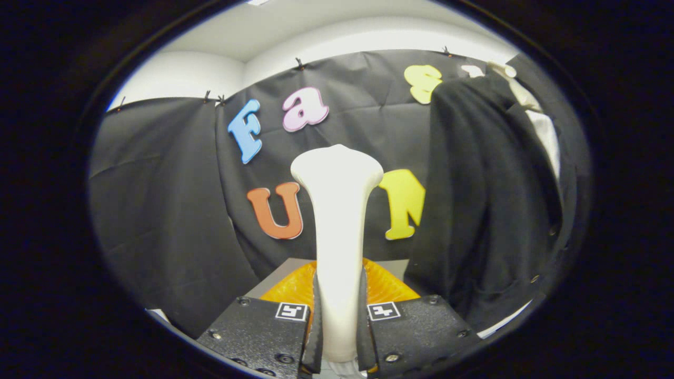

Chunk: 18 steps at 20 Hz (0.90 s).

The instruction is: Iron the clothes twice with a garment steamer, once on the left side and once on the right side.

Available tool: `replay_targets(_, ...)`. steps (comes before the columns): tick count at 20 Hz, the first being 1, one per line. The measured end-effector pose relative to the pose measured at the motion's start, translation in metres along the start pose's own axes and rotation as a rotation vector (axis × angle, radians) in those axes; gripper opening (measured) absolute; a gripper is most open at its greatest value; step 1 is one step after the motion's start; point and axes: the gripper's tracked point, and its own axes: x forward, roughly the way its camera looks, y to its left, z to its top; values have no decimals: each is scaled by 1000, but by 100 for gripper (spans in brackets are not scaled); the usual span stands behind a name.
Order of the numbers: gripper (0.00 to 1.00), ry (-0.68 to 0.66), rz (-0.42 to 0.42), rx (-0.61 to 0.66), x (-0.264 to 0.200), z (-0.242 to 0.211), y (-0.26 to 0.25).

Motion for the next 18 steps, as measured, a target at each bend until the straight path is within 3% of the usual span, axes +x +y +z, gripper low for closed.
replay_targets(9,28,-193,-187,-97,-102,74,-104)
replay_targets(18,28,-193,-211,-120,-99,89,-186)
